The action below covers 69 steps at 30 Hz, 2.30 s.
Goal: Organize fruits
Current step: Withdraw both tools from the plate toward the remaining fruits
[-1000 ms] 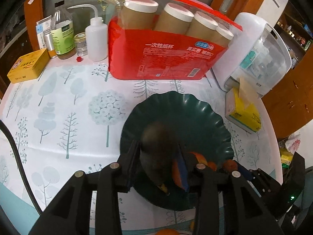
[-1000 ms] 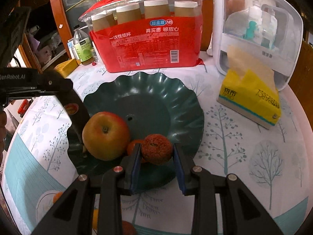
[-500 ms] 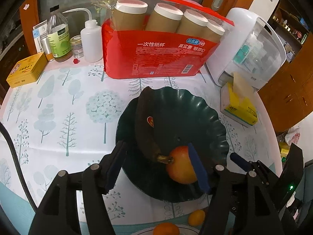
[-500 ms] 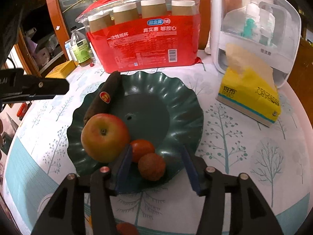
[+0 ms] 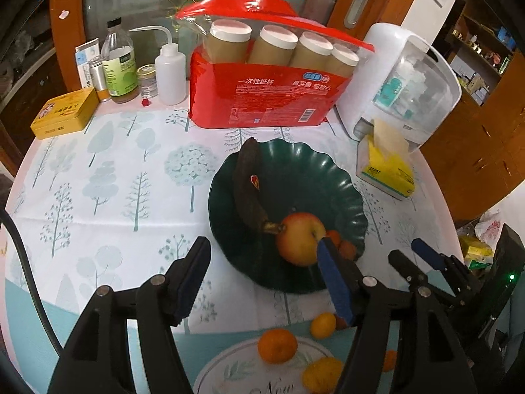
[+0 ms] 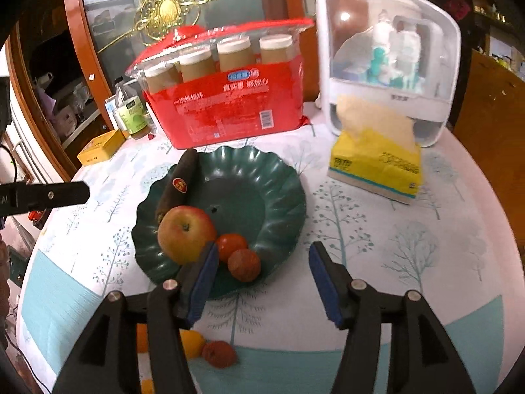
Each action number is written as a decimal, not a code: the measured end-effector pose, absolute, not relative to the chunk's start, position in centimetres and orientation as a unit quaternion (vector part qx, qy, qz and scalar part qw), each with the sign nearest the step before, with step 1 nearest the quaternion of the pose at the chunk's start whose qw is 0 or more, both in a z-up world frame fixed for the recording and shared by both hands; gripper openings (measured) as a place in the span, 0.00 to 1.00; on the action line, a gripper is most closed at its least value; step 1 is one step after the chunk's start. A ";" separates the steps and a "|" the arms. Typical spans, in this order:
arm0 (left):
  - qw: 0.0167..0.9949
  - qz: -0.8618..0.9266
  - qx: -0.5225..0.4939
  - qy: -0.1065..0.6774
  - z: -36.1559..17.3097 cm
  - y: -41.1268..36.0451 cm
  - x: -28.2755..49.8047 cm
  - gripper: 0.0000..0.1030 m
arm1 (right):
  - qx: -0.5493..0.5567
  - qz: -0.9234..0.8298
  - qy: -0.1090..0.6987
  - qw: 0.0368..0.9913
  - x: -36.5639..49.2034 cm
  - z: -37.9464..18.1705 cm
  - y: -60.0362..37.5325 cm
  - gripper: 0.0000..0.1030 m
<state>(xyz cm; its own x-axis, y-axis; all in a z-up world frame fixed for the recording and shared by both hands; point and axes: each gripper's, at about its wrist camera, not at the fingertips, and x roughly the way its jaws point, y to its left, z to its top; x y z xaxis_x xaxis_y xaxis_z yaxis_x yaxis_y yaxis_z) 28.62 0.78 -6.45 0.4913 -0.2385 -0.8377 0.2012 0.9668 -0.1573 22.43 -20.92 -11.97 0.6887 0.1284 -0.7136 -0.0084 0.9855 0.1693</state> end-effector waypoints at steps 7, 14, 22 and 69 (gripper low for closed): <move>0.867 -0.143 -0.008 0.478 -4.6 1.3 24.6 0.64 | 0.083 0.011 0.378 0.922 18.3 -9.6 -21.7 0.58; 0.861 -0.163 0.000 0.481 -4.1 1.4 21.1 0.64 | 0.106 -0.012 0.378 0.920 14.2 -8.5 -22.2 0.58; 0.841 -0.190 0.013 0.505 -5.7 1.3 17.4 0.64 | 0.150 -0.037 0.393 0.907 9.7 -8.7 -22.6 0.58; 0.796 -0.112 -0.041 0.594 -19.3 -2.9 8.5 0.53 | 0.043 0.096 0.517 0.850 4.9 -18.5 -21.7 0.58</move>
